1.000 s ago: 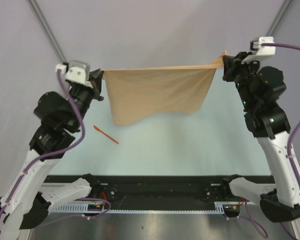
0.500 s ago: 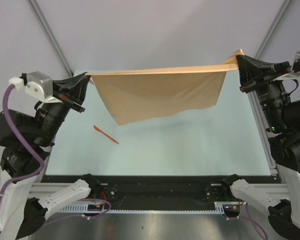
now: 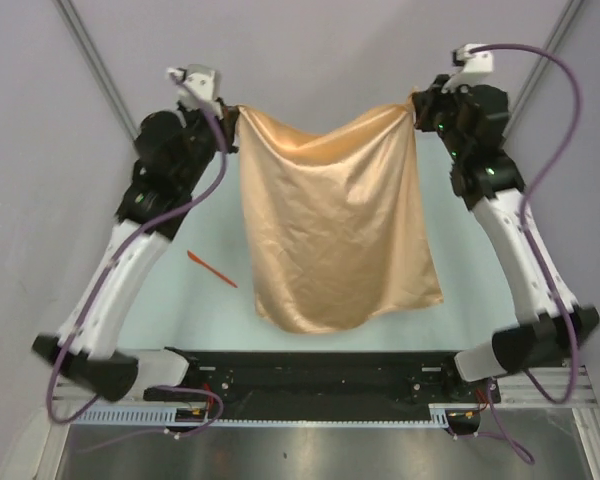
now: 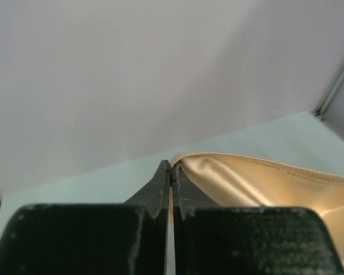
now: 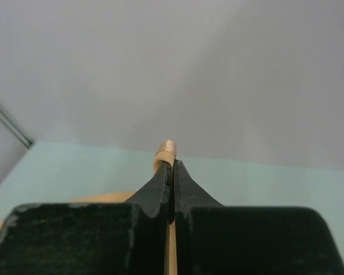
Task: Fold the napkin, place the utensils inside, and roll it up
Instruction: Flatten the napkin out
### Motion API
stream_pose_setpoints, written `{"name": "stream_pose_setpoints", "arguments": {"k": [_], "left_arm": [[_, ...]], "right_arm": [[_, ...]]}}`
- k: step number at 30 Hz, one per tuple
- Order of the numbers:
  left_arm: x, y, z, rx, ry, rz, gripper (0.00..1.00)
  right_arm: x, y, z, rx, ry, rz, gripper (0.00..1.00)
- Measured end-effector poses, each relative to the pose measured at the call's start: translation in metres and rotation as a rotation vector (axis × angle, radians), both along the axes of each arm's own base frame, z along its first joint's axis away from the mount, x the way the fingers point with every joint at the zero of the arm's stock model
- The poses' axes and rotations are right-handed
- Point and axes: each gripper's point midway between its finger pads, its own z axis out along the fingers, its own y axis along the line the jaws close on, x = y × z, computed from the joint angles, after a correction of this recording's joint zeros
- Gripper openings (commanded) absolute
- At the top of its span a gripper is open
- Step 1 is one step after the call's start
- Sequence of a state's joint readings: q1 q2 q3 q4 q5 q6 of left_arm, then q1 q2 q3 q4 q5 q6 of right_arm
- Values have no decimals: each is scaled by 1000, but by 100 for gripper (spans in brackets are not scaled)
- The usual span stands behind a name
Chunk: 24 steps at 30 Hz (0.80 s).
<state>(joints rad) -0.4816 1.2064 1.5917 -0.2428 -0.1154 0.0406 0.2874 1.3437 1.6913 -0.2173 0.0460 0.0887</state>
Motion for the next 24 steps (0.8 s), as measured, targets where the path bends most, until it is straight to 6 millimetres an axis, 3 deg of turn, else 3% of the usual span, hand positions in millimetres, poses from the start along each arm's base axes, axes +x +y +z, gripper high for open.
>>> {"name": "stream_pose_setpoints", "arguments": {"k": [2, 4, 5, 6, 8, 10, 11, 13, 15, 18, 20, 24], "left_arm": [[51, 0, -44, 24, 100, 23, 0], [107, -1, -103, 53, 231, 32, 0], [139, -5, -142, 68, 318, 24, 13], [161, -6, -174, 79, 382, 23, 30], [207, -9, -249, 107, 551, 26, 74], [238, -8, -309, 122, 668, 41, 80], [247, -7, -336, 118, 737, 55, 89], [256, -4, -371, 117, 808, 73, 100], [244, 2, -389, 120, 881, 89, 100], [223, 11, -371, 103, 870, 117, 100], [201, 17, -344, 90, 847, 125, 100], [169, 24, -271, 24, 716, 130, 100]], "right_arm": [[58, -5, -66, -13, 135, -28, 0], [103, -10, -135, -27, 273, -42, 0], [129, -14, -175, -29, 346, -50, 0], [150, -17, -212, -29, 412, -56, 22], [190, -23, -285, -13, 545, -61, 51], [226, -24, -335, 24, 627, -47, 69], [243, -25, -356, 48, 649, -36, 75], [254, -29, -387, 80, 705, -22, 99], [247, -34, -410, 109, 777, -19, 100], [230, -38, -403, 130, 791, -9, 100], [211, -37, -388, 134, 795, -7, 100], [169, -36, -343, 133, 767, -31, 98]]}}
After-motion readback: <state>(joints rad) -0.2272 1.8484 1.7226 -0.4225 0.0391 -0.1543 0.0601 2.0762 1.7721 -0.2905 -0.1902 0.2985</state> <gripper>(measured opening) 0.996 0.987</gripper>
